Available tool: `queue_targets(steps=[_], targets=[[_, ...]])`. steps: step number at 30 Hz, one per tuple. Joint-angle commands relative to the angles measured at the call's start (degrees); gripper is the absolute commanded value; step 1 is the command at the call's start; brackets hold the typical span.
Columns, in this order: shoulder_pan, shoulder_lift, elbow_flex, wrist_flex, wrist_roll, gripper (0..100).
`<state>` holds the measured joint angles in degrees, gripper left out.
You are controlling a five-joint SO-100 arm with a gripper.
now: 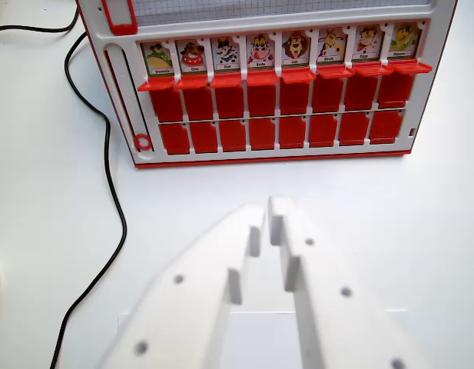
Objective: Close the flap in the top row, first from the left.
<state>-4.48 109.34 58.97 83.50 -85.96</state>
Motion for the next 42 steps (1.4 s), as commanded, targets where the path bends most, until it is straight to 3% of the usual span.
queue_targets(steps=[1,10,15,21,26,32,42], targets=[[-0.09,2.72,-0.35,-1.67,-0.62,0],[-0.79,2.29,0.35,-1.67,-0.18,0],[-5.01,-4.13,-0.09,-1.14,4.48,0],[-9.67,-19.16,-9.49,0.09,13.54,0],[-12.30,-30.76,-19.78,-2.29,17.40,0],[-14.24,-41.48,-27.60,-6.59,20.04,0],[-14.06,-55.63,-36.83,-12.83,21.01,0]])
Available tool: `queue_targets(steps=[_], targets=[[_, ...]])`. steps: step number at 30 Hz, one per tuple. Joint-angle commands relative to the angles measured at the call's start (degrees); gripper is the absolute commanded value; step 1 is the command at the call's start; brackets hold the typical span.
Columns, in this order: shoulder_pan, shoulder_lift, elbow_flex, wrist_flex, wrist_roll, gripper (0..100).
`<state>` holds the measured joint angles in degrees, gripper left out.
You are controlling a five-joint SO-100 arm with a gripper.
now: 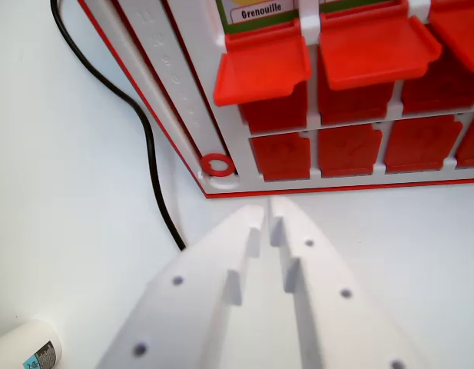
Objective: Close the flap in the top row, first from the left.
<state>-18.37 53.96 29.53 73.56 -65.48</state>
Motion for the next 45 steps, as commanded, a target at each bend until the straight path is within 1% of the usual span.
queue_targets(steps=[1,5,16,19,26,33,38,41,43,45], targets=[[-0.18,-1.49,-8.53,-3.43,0.97,0],[-0.18,-5.01,-10.81,-5.80,2.29,0],[-0.62,-8.44,-11.87,-13.54,6.24,0],[-0.35,-9.05,-11.87,-14.68,6.50,0],[0.70,-10.55,-11.87,-18.98,8.53,0],[1.49,-12.22,-11.78,-21.18,8.70,0],[2.20,-13.27,-12.74,-25.22,10.37,0],[2.29,-13.45,-12.92,-25.49,9.40,0],[1.76,-12.74,-13.36,-22.59,7.56,0],[0.79,-10.81,-13.54,-19.86,6.86,0]])
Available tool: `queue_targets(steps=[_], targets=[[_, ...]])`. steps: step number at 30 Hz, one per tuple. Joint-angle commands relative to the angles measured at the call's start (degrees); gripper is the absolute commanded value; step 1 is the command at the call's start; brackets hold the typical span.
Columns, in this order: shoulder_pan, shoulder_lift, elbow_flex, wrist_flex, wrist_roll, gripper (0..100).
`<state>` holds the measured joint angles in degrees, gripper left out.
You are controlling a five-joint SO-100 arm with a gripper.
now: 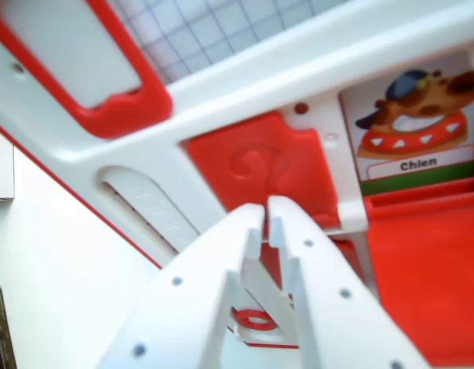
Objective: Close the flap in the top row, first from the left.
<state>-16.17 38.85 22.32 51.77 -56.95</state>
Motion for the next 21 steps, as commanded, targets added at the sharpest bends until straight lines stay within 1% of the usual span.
queue_targets(steps=[1,3,8,13,15,17,19,21], targets=[[-1.85,5.71,-6.33,3.43,-2.02,0],[-2.90,8.96,-6.24,6.94,-3.16,0],[-5.10,19.42,-4.48,17.58,-8.09,0],[-5.98,29.36,-3.69,28.39,-14.24,0],[-5.54,32.87,-3.60,33.49,-16.70,0],[-4.22,35.86,-4.31,38.06,-19.34,0],[-2.02,37.88,-5.71,42.36,-22.68,0],[0.97,39.81,-6.06,44.47,-25.40,0]])
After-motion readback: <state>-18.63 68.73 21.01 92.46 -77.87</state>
